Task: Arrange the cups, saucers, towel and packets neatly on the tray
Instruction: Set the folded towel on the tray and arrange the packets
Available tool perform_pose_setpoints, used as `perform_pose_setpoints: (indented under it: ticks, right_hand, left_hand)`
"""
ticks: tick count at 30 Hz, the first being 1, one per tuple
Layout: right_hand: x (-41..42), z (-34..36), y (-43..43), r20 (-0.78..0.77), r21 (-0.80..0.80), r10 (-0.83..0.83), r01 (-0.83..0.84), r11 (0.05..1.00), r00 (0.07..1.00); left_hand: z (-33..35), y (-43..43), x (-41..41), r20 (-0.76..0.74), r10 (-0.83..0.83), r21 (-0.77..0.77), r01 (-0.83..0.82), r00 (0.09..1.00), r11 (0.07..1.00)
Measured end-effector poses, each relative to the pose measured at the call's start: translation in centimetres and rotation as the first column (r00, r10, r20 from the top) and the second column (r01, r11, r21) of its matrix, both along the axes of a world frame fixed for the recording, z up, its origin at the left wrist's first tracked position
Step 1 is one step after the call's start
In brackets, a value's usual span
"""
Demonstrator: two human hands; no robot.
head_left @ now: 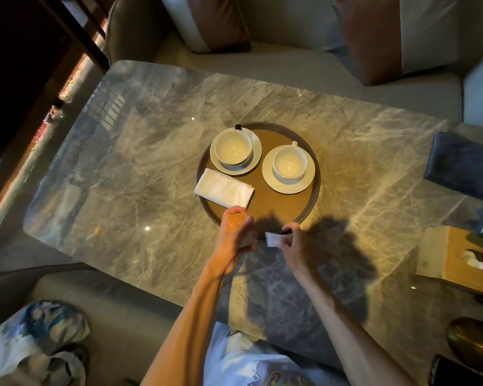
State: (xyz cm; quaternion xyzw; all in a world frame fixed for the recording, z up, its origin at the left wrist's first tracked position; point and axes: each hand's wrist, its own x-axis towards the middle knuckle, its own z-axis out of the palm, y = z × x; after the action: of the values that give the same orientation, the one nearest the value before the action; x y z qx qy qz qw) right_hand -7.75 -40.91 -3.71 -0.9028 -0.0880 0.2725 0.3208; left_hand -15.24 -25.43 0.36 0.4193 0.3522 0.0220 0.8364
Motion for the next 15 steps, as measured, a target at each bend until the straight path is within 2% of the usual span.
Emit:
perform_pose_setpoints:
  ticks: [2, 5, 7, 9, 10, 11, 13, 15]
  right_hand:
    - [0.2, 1.4, -1.0, 0.136, 0.090, -0.078, 0.066, 0.994, 0.988]
    - [-0.2, 4.4, -1.4, 0.506, 0.117, -0.165, 0.122, 0.986, 0.847]
    - [-1.0, 6.2, -0.8, 0.576, 0.080, -0.121, 0.091, 0.993, 0.808]
    - [-1.6, 7.3, 0.0, 0.513, -0.002, -0.031, 0.038, 0.999, 0.858]
    - [-1.7, 7.5, 0.2, 0.439, -0.030, 0.015, -0.002, 1.000, 0.898]
    - [-1.6, 7.5, 0.1, 0.346, -0.016, 0.048, -0.045, 0.999, 0.937]
    - [-0.9, 7.3, -1.2, 0.209, 0.153, 0.039, -0.072, 0.986, 0.977]
    - [0.4, 7.3, -3.0, 0.135, 0.328, -0.097, 0.048, 0.944, 0.986]
  left_hand:
    - [0.0, 0.1, 0.1, -0.021, -0.017, 0.003, 0.017, 1.000, 1.000]
    - [-0.1, -1.2, 0.6, -0.023, -0.046, 0.068, 0.047, 0.999, 0.997]
    - [0.2, -3.1, 1.6, 0.012, -0.074, 0.112, 0.072, 0.997, 0.991]
    - [0.8, -5.1, 2.9, 0.017, -0.137, 0.203, 0.131, 0.990, 0.970]
    - [1.2, -5.8, 3.2, 0.000, -0.155, 0.297, 0.148, 0.988, 0.943]
    - [1.3, -6.3, 3.4, 0.015, -0.155, 0.285, 0.145, 0.988, 0.948]
    - [0.9, -6.9, 4.2, 0.044, -0.097, 0.238, 0.084, 0.994, 0.968]
    - [0.6, -7.2, 5.2, 0.064, -0.026, 0.167, 0.015, 0.998, 0.986]
